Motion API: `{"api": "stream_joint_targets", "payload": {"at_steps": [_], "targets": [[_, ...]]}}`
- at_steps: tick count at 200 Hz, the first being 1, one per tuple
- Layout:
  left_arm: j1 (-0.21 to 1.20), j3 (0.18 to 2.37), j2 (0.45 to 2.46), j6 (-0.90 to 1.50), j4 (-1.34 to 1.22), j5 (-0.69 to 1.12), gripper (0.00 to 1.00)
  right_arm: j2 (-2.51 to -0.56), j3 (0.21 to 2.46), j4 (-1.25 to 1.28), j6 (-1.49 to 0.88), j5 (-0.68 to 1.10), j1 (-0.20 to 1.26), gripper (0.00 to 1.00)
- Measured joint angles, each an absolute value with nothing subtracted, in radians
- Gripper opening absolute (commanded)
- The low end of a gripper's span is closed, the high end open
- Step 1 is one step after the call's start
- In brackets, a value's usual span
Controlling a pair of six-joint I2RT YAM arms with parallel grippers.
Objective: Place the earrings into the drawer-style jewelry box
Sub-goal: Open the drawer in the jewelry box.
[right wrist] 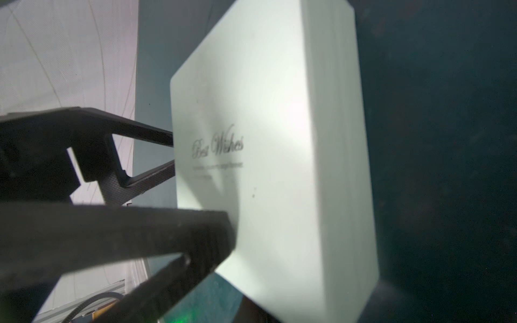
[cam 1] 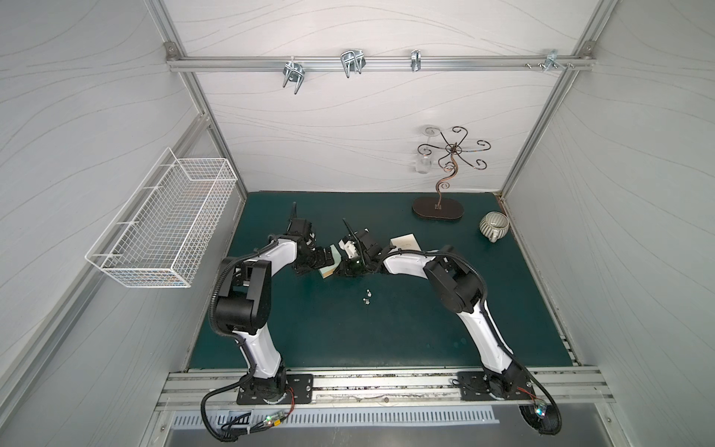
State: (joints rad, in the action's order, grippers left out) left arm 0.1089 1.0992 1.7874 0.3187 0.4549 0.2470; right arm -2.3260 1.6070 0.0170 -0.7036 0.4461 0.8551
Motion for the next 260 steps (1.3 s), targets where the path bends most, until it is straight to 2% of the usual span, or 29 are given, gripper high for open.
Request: {"api": "stream_joint_targets", "payload": {"at_steps": [62, 260], "targets": [[0.102, 1.099, 1.791, 0.318, 0.454, 0.257, 0.99, -2.302, 1.531, 0.098, -0.703, 0.447, 0.855, 0.00], [0.086, 1.162, 1.850, 0.287, 0.446, 0.278, 0.99, -2.115, 1.269, 0.121, -0.704, 0.421, 0.876, 0.00]]}}
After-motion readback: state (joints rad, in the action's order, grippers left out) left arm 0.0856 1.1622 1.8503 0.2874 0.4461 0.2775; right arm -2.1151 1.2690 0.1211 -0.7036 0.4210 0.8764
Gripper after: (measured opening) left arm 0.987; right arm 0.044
